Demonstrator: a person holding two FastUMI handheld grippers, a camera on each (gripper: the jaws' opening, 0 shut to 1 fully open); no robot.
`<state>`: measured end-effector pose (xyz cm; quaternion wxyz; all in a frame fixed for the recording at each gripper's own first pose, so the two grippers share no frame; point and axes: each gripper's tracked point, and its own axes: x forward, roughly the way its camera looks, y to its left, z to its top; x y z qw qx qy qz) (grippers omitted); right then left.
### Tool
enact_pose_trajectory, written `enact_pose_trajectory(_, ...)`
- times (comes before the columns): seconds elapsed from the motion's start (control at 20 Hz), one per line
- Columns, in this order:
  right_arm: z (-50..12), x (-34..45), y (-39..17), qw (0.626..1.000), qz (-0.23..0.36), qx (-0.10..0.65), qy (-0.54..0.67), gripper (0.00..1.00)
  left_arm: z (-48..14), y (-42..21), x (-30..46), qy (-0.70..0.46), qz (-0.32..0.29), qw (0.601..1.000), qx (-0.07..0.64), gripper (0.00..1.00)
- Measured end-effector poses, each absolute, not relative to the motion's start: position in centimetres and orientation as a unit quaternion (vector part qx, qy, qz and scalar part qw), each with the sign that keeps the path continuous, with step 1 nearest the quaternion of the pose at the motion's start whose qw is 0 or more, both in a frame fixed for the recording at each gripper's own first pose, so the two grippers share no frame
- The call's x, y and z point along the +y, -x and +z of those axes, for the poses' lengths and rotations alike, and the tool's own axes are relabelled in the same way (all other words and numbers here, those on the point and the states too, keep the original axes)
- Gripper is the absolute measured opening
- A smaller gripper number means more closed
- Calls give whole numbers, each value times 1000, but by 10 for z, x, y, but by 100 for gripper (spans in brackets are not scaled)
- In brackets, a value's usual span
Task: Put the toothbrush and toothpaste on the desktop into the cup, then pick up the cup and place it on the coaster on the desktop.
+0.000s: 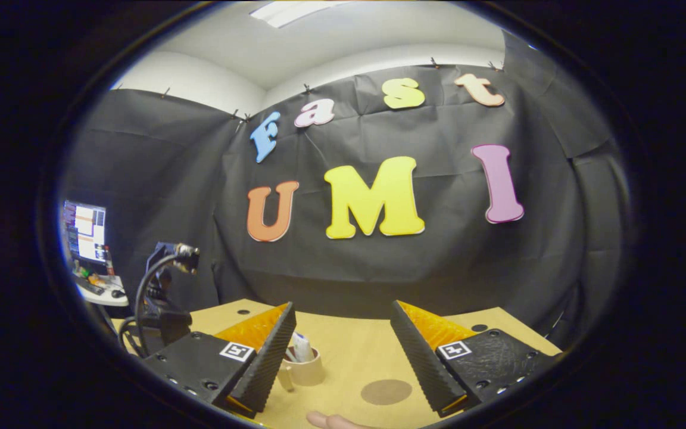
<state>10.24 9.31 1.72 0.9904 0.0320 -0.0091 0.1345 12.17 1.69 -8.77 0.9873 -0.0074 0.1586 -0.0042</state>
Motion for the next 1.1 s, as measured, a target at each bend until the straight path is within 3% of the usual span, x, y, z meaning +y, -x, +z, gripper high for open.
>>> enact_pose_trajectory(0.45, -12, 30, -103, 992, 116, -10, -44, 96, -104, -134, 0, -17, -8, 966, 257, 98)
enact_pose_trajectory(0.65, -13, 12, -96, 991, 121, -21, -57, 99, -114, -138, -20, 9, -33, 943, 332, 98)
enact_pose_trajectory(0.85, -12, 9, -93, 991, 120, -32, -48, 94, -128, -143, -26, -13, -47, 916, 399, 98)
enact_pose_trajectory(1.1, -18, 16, -93, 991, 129, -35, -30, 96, -154, -140, -19, -24, -30, 878, 477, 95)
